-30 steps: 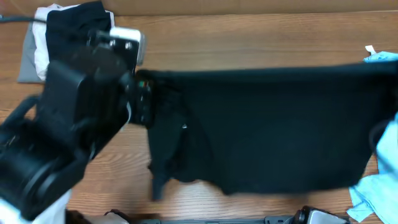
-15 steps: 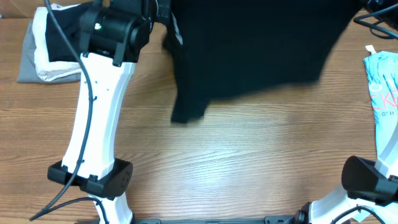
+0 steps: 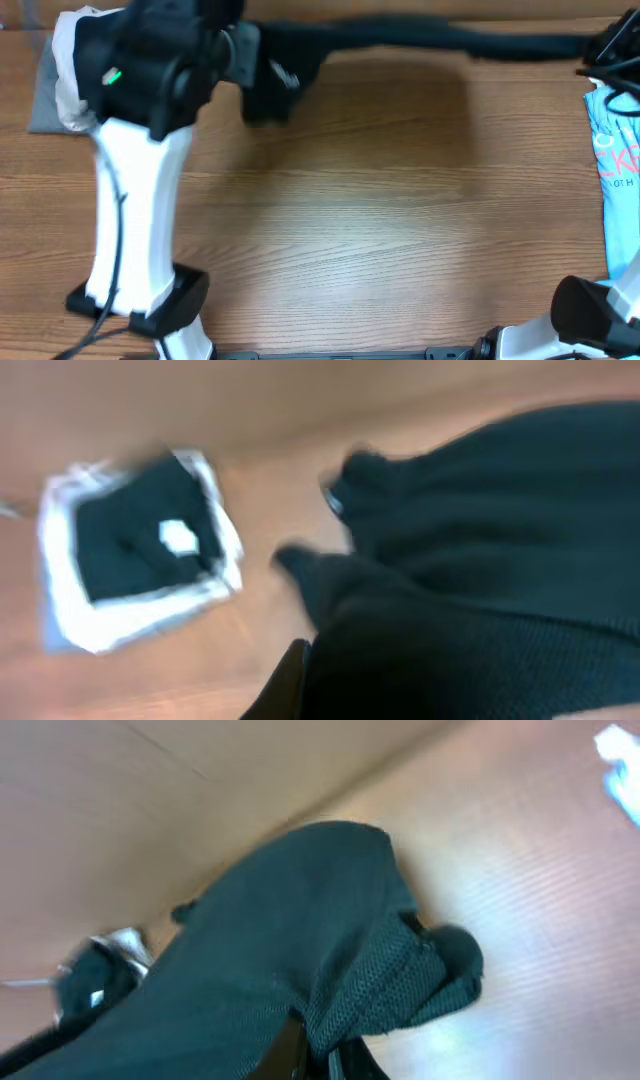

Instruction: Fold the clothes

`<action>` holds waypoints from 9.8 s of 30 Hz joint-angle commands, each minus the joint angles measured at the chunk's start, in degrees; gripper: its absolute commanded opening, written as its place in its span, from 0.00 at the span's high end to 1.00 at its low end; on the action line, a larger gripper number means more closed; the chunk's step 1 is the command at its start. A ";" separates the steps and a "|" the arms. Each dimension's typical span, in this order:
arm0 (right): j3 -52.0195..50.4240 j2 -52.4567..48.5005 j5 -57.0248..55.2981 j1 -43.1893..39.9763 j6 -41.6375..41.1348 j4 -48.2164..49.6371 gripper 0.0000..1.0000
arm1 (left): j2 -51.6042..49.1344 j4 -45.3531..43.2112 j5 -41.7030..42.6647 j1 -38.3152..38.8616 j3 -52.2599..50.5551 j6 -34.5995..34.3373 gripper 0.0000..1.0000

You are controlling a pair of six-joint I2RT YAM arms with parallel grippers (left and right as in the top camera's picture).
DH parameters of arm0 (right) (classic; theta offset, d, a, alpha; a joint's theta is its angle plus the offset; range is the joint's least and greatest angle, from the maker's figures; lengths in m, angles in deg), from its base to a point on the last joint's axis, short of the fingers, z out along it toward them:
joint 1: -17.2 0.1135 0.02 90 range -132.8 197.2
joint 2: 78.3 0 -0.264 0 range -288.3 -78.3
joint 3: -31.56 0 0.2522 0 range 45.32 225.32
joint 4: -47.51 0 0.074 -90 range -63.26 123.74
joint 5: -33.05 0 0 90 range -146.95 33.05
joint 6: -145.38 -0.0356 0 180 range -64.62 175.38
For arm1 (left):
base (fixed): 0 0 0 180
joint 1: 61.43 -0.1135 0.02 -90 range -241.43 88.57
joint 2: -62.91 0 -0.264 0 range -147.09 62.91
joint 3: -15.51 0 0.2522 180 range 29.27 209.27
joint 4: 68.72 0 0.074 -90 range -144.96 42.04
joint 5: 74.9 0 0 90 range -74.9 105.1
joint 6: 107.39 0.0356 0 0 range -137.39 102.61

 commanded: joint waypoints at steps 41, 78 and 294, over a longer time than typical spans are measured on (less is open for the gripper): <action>-42.23 4.22 -18.16 -13.09 -5.25 14.95 0.94 | -12.79 9.14 24.48 23.74 -40.96 -8.92 0.81; -42.23 4.22 -17.90 -13.07 -5.07 13.79 0.92 | -13.00 -25.66 20.39 5.03 -62.99 -7.82 0.84; -79.10 13.92 -6.64 -4.66 -11.56 64.48 0.96 | 5.97 -33.27 6.23 3.78 -63.41 -2.82 0.96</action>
